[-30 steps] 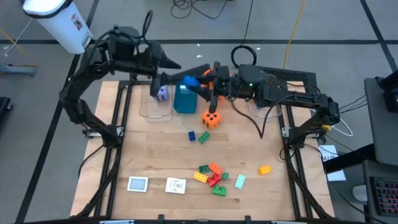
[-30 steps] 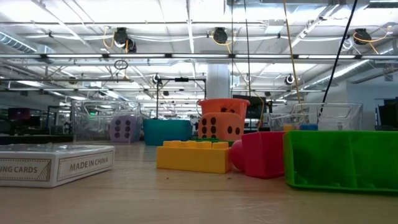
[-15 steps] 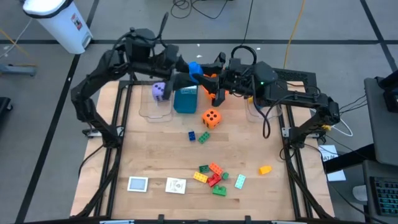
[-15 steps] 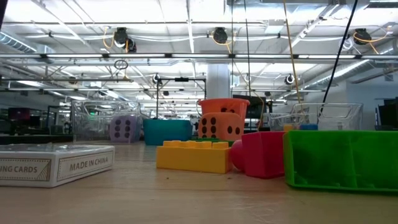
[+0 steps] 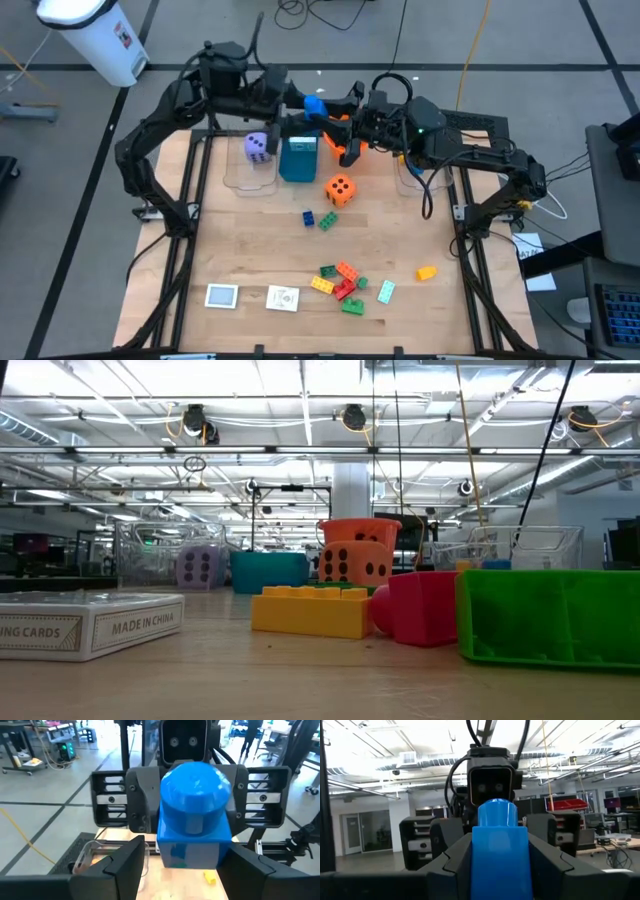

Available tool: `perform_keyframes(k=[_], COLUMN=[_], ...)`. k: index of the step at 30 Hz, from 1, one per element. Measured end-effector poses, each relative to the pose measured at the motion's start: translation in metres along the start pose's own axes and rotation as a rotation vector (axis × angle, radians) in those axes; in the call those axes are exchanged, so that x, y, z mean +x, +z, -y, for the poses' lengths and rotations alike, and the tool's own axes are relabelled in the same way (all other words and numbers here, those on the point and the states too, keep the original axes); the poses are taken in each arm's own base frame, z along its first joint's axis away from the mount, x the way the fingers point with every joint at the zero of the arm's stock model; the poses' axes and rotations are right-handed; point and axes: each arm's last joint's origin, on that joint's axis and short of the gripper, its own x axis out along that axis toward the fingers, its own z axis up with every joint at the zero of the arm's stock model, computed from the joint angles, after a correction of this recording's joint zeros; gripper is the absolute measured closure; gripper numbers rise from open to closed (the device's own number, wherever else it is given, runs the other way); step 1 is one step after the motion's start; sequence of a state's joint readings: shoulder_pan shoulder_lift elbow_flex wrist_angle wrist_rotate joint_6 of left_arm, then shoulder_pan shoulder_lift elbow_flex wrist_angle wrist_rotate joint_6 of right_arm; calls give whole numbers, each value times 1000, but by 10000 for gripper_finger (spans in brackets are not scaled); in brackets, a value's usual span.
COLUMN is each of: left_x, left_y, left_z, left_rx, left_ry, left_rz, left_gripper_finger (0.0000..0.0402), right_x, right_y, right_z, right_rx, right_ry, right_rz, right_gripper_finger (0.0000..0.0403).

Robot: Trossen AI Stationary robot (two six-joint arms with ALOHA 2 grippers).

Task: Pick & Place Toys
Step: Put the blue game piece into the right transparent bin

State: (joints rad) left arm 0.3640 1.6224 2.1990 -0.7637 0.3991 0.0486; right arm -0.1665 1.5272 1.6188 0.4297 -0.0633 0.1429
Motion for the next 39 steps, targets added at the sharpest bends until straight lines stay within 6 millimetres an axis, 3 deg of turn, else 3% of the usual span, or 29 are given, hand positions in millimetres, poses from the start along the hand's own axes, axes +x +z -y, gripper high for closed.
perform_keyframes(k=[9, 21, 28, 34, 39], left_x=[-8, -4, -4, -4, -3], left_y=[3, 3, 2, 2, 2], left_z=[0, 1, 2, 2, 2], left_rx=[-8, -26, -22, -6, -1], left_ry=[-8, -45, -69, -73, -74], left_rz=[14, 17, 18, 19, 18], left_gripper_finger=[170, 251, 232, 254, 249], right_x=[0, 0, 0, 0, 0], right_y=[1, 1, 1, 1, 1], right_z=[0, -1, -1, -1, -1], right_rx=[-5, 0, 7, 13, 13], right_ry=[10, 17, 21, 22, 22], right_rz=[6, 13, 13, 12, 12], right_gripper_finger=[263, 264, 259, 250, 243])
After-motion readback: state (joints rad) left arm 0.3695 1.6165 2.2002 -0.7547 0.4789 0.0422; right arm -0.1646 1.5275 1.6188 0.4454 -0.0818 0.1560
